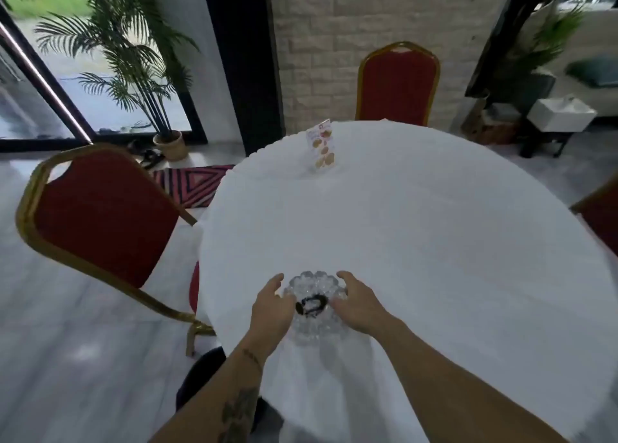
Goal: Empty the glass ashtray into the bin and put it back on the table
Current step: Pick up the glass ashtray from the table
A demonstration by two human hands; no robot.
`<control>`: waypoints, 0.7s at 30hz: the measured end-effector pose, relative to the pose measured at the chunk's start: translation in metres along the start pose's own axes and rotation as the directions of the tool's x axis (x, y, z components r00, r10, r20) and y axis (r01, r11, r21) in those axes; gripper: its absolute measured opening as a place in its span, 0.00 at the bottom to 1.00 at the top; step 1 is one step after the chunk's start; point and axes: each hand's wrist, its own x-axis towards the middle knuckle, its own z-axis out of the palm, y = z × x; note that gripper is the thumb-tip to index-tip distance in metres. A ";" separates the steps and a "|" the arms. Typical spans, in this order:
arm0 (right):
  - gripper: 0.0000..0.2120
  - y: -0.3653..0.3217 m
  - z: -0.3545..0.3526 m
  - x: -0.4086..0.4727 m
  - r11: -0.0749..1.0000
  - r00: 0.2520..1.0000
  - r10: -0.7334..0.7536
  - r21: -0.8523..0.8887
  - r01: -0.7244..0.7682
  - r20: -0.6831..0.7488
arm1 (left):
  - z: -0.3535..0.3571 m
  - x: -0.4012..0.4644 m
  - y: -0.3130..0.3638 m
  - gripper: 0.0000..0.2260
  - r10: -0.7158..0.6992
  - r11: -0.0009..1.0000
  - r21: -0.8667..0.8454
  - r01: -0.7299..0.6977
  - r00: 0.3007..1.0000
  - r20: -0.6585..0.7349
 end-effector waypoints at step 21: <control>0.29 -0.025 0.018 0.002 0.992 1.000 0.024 0.121 -0.024 0.004 | -0.020 -0.016 0.012 0.27 0.032 0.982 0.188 -0.016 0.996 -0.083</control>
